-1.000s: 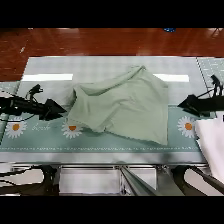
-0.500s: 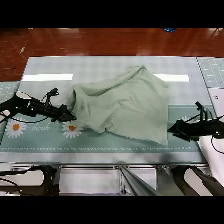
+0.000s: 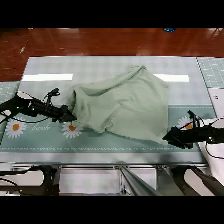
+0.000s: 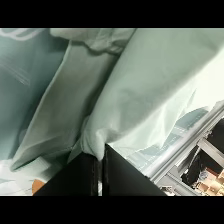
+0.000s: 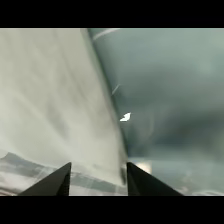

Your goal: Fold the shirts.

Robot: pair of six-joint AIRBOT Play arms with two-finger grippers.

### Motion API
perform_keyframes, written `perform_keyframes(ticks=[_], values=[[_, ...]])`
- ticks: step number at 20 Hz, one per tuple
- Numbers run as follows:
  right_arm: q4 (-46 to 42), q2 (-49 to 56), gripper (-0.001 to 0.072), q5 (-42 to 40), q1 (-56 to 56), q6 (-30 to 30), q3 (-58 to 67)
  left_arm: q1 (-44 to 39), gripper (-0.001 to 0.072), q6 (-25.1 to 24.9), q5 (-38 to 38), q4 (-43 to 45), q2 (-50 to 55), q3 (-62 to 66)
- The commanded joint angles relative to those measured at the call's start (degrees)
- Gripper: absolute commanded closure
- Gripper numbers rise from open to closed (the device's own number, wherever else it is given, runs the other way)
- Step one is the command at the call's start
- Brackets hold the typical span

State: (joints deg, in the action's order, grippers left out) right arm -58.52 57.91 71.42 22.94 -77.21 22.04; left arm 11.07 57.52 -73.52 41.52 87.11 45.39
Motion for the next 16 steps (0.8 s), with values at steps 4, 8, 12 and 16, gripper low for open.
perform_keyframes(ticks=[4, 8, 12, 16], values=[[16.31, 10.08, 0.0526, -13.44, -9.60, 6.71, 3.32, -0.02, 0.0688, 0.20, 1.05, -0.46, 0.00, 0.04], [20.17, 10.78, 0.0684, -5.53, -11.50, 10.08, 20.44, 0.02, 0.0688, 0.20, -1.97, -3.80, -1.68, 6.23], [16.44, 10.80, 0.0685, 0.20, -11.50, 4.85, 49.07, 1.70, 0.0688, 2.82, -3.34, -15.39, -7.56, 24.72], [9.97, 10.78, 0.0684, 3.74, -11.50, 0.20, 78.29, 3.52, 0.0689, 9.66, -2.84, -15.72, -12.26, 50.23]])
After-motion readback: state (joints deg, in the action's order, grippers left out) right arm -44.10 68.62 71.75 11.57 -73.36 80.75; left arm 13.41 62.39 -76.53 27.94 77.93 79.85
